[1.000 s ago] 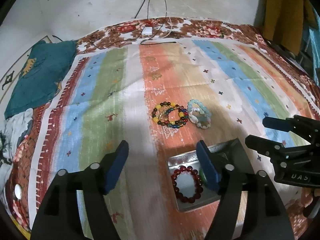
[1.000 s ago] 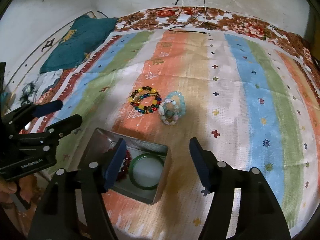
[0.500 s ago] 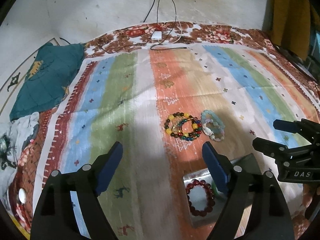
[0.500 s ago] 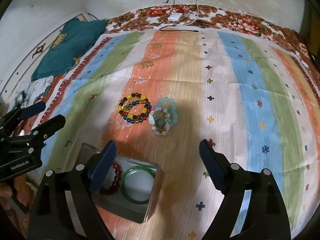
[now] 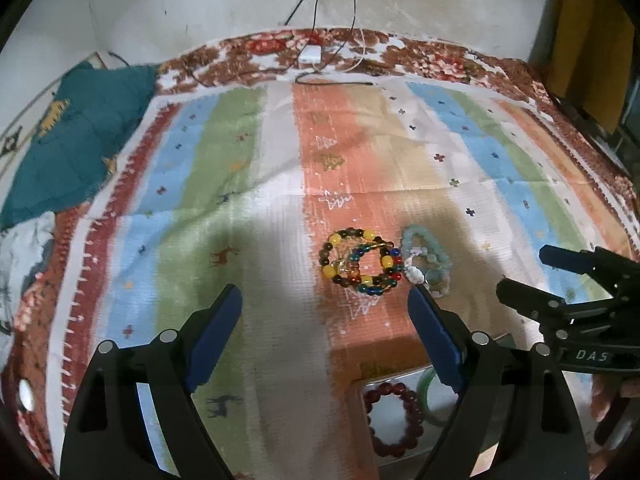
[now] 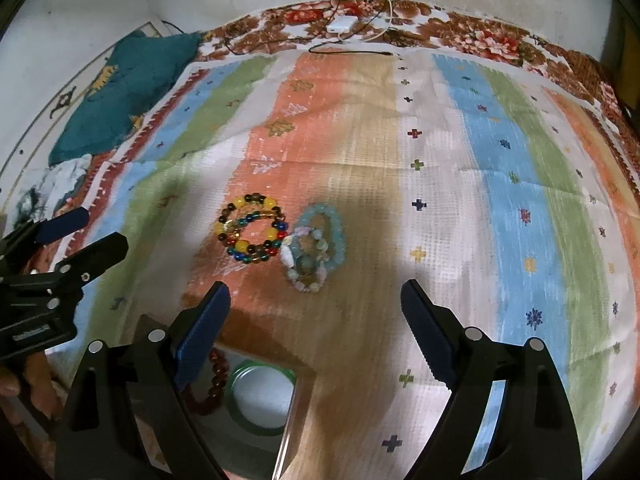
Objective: Organize jewelry
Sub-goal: 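Move both tools back toward the remaining bracelets on the cloth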
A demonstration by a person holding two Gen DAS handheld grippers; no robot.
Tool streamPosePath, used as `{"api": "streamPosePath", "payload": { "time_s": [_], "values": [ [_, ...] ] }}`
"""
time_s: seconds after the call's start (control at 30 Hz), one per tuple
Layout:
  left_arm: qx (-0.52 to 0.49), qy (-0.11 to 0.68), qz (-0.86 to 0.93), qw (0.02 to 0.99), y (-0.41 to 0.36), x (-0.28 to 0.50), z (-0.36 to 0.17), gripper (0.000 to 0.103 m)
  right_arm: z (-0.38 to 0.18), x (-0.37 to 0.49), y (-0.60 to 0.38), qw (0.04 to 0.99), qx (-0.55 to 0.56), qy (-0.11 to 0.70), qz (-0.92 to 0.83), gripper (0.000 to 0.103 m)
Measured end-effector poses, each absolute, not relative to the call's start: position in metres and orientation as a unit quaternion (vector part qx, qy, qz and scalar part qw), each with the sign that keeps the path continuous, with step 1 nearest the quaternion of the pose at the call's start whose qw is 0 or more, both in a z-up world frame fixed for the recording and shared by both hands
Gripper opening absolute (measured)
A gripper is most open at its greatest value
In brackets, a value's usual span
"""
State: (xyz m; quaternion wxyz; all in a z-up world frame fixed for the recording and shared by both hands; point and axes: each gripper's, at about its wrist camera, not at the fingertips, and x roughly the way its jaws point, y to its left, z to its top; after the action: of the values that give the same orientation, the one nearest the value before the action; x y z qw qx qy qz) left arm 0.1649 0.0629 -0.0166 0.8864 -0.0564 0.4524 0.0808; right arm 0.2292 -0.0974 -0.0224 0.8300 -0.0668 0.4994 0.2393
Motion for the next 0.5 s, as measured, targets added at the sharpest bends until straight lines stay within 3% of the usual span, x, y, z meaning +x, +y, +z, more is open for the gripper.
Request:
{"api": "streamPosePath", "payload": {
  "time_s": [0.5],
  "values": [
    [-0.073,0.485,0.074,0.868,0.072,0.19,-0.038,0.084,-0.036,0.25,-0.095,0.818,-0.054,0.524,0.233,0.087]
  ]
}}
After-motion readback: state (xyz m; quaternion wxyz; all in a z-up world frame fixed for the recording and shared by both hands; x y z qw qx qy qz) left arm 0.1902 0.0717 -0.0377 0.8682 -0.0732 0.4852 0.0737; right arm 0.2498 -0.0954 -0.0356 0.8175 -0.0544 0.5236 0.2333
